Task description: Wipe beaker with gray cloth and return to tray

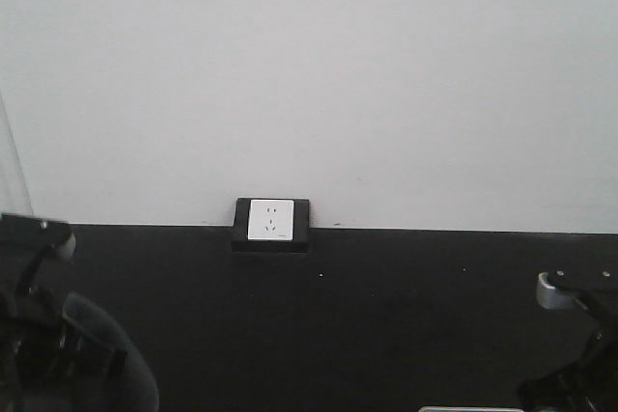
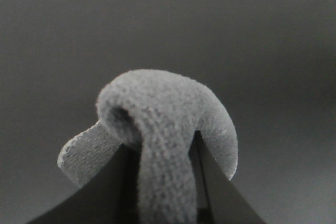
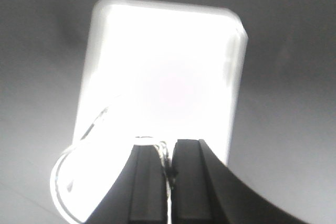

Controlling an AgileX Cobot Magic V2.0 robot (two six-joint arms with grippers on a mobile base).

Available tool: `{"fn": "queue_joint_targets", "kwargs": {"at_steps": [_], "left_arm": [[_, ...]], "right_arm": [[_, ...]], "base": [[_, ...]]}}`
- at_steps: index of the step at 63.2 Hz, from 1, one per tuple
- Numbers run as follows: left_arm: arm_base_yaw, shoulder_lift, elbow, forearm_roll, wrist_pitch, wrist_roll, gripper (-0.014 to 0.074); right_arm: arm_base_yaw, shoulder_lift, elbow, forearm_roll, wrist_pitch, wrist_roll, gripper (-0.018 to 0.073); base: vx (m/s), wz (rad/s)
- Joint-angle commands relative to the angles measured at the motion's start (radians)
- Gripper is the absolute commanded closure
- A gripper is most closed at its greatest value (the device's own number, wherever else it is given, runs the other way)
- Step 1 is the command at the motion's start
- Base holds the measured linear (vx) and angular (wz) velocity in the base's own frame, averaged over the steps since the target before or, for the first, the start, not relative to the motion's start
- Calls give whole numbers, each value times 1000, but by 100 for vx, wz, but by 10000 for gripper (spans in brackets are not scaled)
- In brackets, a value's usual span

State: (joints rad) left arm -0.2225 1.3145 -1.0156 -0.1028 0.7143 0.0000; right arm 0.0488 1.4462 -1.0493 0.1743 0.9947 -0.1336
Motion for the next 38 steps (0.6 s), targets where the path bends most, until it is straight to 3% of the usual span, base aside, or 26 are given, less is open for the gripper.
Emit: {"fn": "queue_joint_targets", "kwargs": {"at_steps": [1,9,21,30,38], "left_arm": [[0,-1,39,15,-66,-34,557],[0,44,72,40,-78,-33,472],[0,63,73,72,-78,-33,246],[0,52,57,70,-24,-34,74],[0,25,24,67,39,-35,-16]], "right_arm": [[7,4,-25,-2,-7,-14,570],[9,44,-25,-4,7,-14,570],[9,87,-25,-4,20,-14,570],[7,104,-25,-5,17,-11,570],[7,121,-25,-21,14,5,570]], "base": [[0,0],[0,0],[0,0],[0,0],[0,0]]}}
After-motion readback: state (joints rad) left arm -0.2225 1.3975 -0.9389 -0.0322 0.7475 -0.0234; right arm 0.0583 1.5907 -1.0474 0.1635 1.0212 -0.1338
